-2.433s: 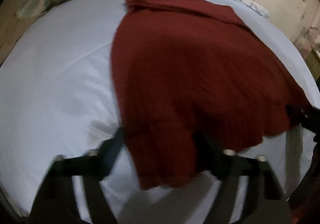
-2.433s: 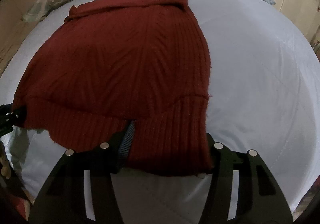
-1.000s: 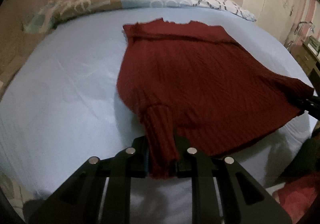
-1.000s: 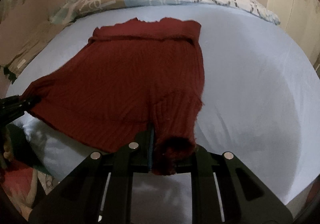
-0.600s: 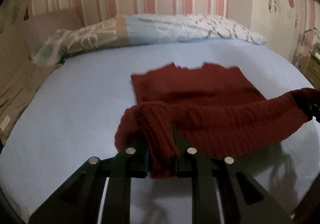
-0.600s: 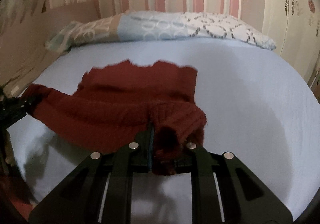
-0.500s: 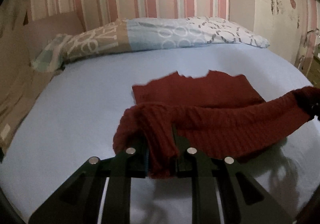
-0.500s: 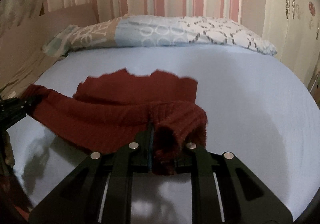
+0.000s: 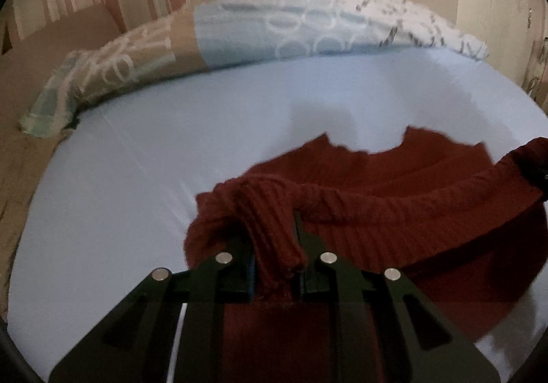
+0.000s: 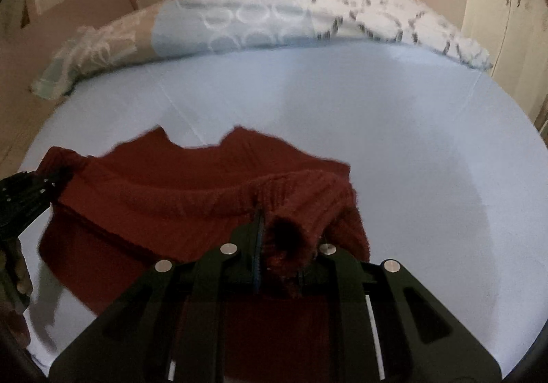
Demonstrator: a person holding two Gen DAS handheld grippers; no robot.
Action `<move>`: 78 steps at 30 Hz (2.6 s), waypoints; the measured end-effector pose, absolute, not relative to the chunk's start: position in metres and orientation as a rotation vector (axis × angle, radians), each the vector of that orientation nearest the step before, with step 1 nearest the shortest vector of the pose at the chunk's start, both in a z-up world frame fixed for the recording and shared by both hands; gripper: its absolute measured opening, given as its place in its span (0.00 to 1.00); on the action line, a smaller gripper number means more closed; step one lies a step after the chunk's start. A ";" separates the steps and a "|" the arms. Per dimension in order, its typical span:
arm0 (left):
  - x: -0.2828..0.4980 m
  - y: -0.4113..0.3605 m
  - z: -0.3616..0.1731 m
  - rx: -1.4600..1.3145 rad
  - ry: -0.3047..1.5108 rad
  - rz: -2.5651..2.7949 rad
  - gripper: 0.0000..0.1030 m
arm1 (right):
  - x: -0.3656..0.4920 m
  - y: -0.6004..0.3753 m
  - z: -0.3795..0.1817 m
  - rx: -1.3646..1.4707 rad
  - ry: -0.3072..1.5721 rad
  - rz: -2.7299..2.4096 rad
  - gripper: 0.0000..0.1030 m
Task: Fold small clothes
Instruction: 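Lift the hem with both grippers and fold it toward the collar, then lower the folded hem onto the sweater and open both grippers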
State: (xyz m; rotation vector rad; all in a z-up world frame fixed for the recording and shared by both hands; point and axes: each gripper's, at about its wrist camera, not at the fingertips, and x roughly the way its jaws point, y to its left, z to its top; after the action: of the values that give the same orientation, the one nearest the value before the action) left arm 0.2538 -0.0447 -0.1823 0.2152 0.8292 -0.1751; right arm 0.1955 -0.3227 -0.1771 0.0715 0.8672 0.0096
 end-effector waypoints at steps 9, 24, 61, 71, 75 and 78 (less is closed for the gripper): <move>0.269 -0.049 -0.212 0.269 0.844 -0.194 0.18 | 0.226 -0.324 -0.216 0.059 0.939 -0.002 0.15; 0.310 -0.010 -0.167 0.194 0.811 -0.100 0.87 | 0.248 -0.354 -0.173 0.235 0.836 0.030 0.77; 0.302 -0.047 -0.216 0.206 0.898 -0.140 0.91 | 0.289 -0.321 -0.232 0.007 0.975 -0.016 0.44; 0.242 -0.039 -0.199 0.255 0.868 -0.146 0.91 | 0.207 -0.291 -0.188 -0.070 0.855 0.040 0.87; 0.220 -0.032 -0.210 0.236 0.910 -0.130 0.91 | 0.176 -0.287 -0.209 -0.079 0.897 0.020 0.92; 0.212 -0.027 -0.226 0.227 0.962 -0.116 0.91 | 0.168 -0.284 -0.226 -0.123 0.929 0.000 0.92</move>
State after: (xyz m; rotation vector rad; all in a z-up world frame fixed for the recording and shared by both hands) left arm 0.2116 -0.0268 -0.2262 0.2272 0.9619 -0.1160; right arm 0.1678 -0.2837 -0.2264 -0.1234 0.9285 -0.0005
